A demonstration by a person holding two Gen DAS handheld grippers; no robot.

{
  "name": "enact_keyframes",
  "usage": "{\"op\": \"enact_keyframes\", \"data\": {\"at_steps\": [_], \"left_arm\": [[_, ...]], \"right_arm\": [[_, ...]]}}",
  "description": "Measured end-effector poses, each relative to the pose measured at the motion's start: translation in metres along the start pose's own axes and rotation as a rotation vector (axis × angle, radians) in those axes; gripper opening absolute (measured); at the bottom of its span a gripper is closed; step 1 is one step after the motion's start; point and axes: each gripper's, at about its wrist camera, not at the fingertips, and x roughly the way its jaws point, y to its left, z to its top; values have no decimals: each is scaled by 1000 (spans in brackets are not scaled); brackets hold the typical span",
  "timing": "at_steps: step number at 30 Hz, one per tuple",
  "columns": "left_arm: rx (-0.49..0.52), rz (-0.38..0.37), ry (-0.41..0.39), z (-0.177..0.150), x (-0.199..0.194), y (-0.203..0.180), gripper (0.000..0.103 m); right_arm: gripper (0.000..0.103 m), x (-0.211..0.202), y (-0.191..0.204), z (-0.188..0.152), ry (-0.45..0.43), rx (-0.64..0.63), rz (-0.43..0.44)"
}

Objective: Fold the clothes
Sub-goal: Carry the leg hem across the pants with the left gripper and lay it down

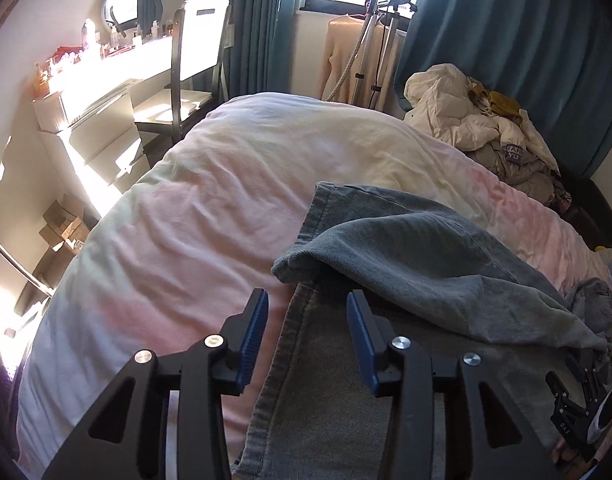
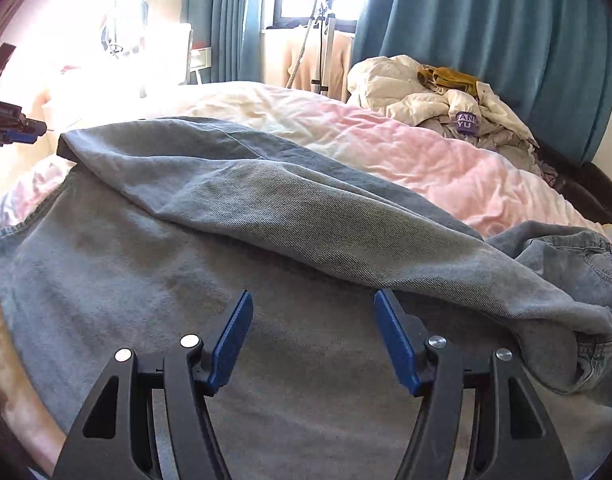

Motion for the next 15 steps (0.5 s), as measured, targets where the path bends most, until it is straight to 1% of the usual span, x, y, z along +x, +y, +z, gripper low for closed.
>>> {"op": "enact_keyframes", "data": {"at_steps": [4, 8, 11, 13, 15], "left_arm": [[48, -18, -31, -18, -23, -34, 42], [62, -97, -53, -28, -39, -79, 42], [90, -149, -41, -31, -46, -116, 42], [100, -202, -42, -36, -50, -137, 42], [102, -210, -54, -40, -50, -155, 42]], "right_arm": [[64, -15, -10, -1, -22, 63, 2], [64, -25, -28, 1, -33, 141, -13], [64, -30, -46, 1, -36, 203, -28], [64, -31, -59, 0, -34, 257, -27], [64, -31, -71, -2, -28, 305, -30]]}}
